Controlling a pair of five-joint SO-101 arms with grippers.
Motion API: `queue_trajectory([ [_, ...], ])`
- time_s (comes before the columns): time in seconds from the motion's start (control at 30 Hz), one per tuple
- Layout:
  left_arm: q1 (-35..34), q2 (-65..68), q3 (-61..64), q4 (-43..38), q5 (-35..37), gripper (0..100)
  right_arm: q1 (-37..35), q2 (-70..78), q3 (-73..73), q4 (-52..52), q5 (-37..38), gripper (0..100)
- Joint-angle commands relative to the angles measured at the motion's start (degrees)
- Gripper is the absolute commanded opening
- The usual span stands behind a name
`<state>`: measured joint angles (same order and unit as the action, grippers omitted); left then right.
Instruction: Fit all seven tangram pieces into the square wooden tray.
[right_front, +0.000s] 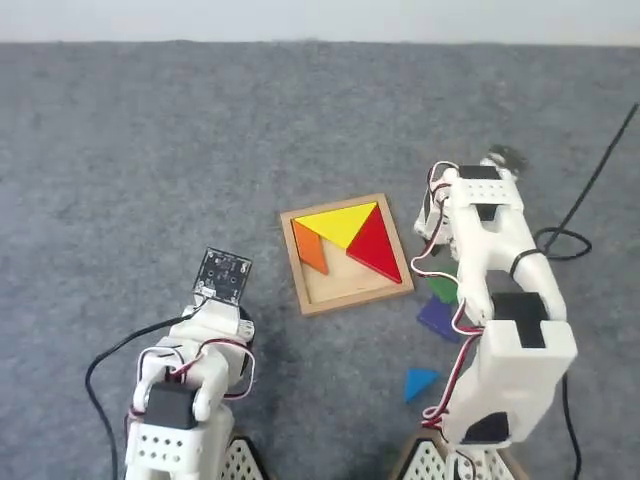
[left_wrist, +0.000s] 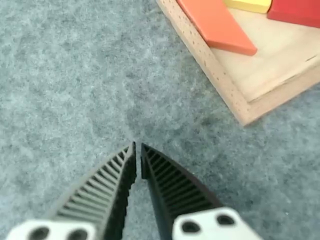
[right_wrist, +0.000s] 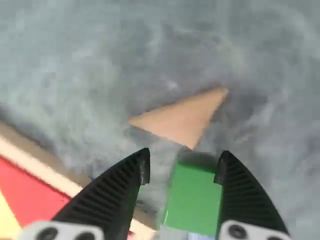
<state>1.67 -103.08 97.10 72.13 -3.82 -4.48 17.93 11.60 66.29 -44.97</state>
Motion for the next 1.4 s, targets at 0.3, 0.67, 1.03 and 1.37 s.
queue_trajectory([
  [0.3,-0.4,-1.1,-0.6,0.2,-0.3,2,4.2,-3.0,-8.1,-0.2,-11.1,22.3],
  [0.67,-0.4,-1.1,-0.6,0.2,-0.3,2,2.9,1.7,-6.9,-4.9,-10.6,22.3],
  [1.03,-0.4,-1.1,-0.6,0.2,-0.3,2,0.7,5.8,-8.6,-4.4,-10.5,21.9],
  [1.37,-0.4,-1.1,-0.6,0.2,-0.3,2,0.7,5.8,-8.8,-4.4,5.8,3.5],
])
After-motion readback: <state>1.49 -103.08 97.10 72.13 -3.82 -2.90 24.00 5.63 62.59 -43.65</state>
